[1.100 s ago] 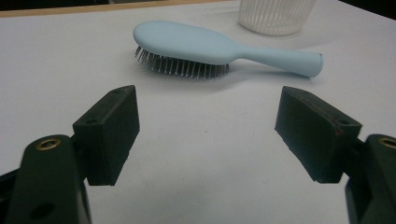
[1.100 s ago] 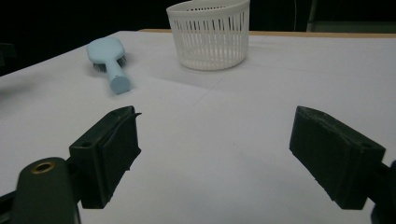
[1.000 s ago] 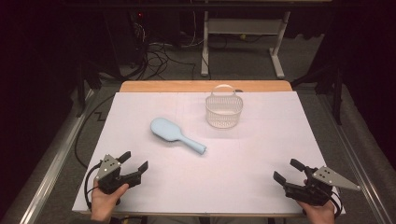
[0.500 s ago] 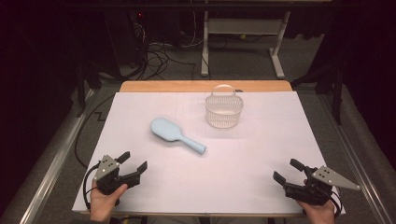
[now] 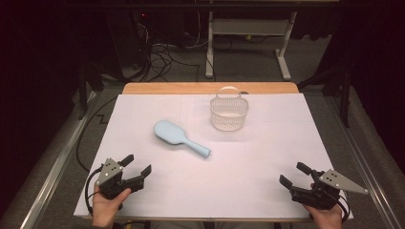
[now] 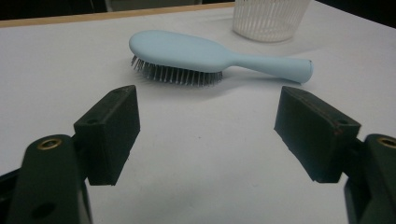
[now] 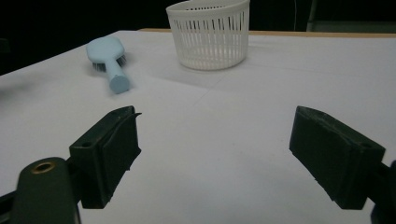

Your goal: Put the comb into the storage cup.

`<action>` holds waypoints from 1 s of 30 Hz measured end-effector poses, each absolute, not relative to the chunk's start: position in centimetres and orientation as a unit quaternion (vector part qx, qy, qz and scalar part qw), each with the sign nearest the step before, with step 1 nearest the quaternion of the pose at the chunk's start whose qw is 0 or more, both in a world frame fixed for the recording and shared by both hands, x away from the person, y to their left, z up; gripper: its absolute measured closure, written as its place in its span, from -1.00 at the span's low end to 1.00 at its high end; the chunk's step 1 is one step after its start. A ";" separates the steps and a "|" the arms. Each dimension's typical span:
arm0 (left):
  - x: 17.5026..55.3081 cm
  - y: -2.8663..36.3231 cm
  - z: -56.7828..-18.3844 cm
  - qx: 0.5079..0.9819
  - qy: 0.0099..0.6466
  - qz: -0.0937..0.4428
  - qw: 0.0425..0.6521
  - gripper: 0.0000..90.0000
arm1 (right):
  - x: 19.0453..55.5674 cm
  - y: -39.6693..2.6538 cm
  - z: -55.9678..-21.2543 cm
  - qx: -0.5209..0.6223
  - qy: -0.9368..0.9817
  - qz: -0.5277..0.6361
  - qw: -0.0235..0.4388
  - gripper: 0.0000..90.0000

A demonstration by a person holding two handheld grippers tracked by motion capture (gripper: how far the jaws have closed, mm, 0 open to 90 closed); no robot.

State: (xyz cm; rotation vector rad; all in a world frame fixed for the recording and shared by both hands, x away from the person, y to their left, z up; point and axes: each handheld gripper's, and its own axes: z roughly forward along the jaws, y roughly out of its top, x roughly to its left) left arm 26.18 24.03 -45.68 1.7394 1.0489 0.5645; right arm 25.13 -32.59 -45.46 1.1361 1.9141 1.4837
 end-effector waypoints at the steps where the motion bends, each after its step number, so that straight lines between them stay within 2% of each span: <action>1: 26.2 24.0 -45.7 0.718 0.432 0.232 0.494 -0.48 | 25.2 -32.6 -45.5 0.414 0.696 0.540 0.231 -0.64; 30: 26.7 22.8 -44.9 0.720 0.422 0.222 0.504 -0.46 | 25.2 -32.5 -45.5 0.411 0.699 0.539 0.231 -0.64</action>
